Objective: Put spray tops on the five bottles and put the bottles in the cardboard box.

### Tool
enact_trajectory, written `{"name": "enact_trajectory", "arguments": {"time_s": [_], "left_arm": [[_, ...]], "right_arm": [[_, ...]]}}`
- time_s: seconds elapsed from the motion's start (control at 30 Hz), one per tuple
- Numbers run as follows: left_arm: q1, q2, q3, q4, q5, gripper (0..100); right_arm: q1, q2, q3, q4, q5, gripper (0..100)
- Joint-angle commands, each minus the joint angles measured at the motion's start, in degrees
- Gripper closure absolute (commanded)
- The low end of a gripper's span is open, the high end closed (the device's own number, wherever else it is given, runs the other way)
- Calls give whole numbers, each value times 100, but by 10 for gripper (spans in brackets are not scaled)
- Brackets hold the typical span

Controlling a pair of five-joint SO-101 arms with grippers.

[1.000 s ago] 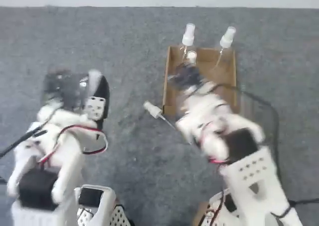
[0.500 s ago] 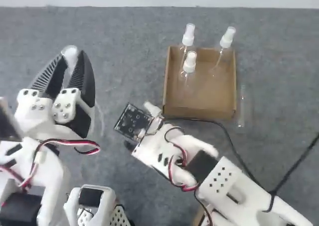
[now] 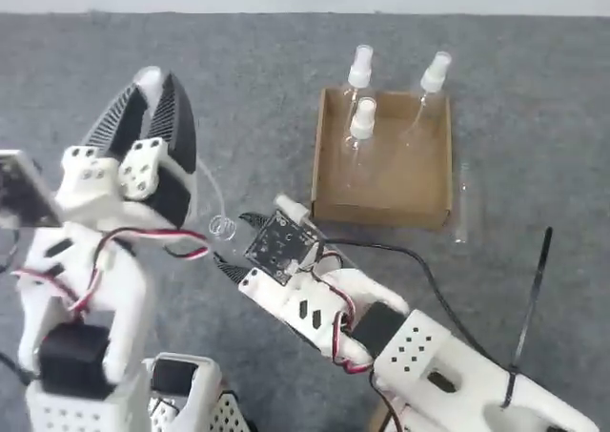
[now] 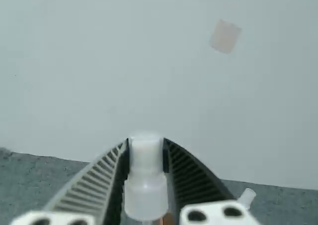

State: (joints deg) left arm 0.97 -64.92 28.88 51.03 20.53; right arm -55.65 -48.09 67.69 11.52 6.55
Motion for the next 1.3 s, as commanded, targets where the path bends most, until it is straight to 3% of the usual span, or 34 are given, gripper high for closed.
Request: {"name": "enact_trajectory", "arguments": {"time_s": [0.0, 0.3, 0.57, 0.7, 0.93, 1.03, 1.27], "left_arm": [[-97, 132, 286, -563, 53, 988], [-404, 132, 532, -659, 53, 988], [-387, 123, 681, -97, 53, 988], [-360, -167, 1103, -62, 44, 988], [18, -1020, 2088, -53, -949, 988], [299, -1143, 2334, 9, -1081, 988], [255, -1143, 2035, 879, -1134, 987]], "right_arm": [[-101, 13, -62, -171, -79, 993], [-92, 13, -62, -154, -79, 993], [-57, 13, -62, -171, -79, 993], [-48, 13, -88, -189, -563, 993], [-48, 13, -62, -593, -862, 993], [-48, 13, -26, -567, -862, 993], [-48, 13, 158, -629, -862, 993]]}}
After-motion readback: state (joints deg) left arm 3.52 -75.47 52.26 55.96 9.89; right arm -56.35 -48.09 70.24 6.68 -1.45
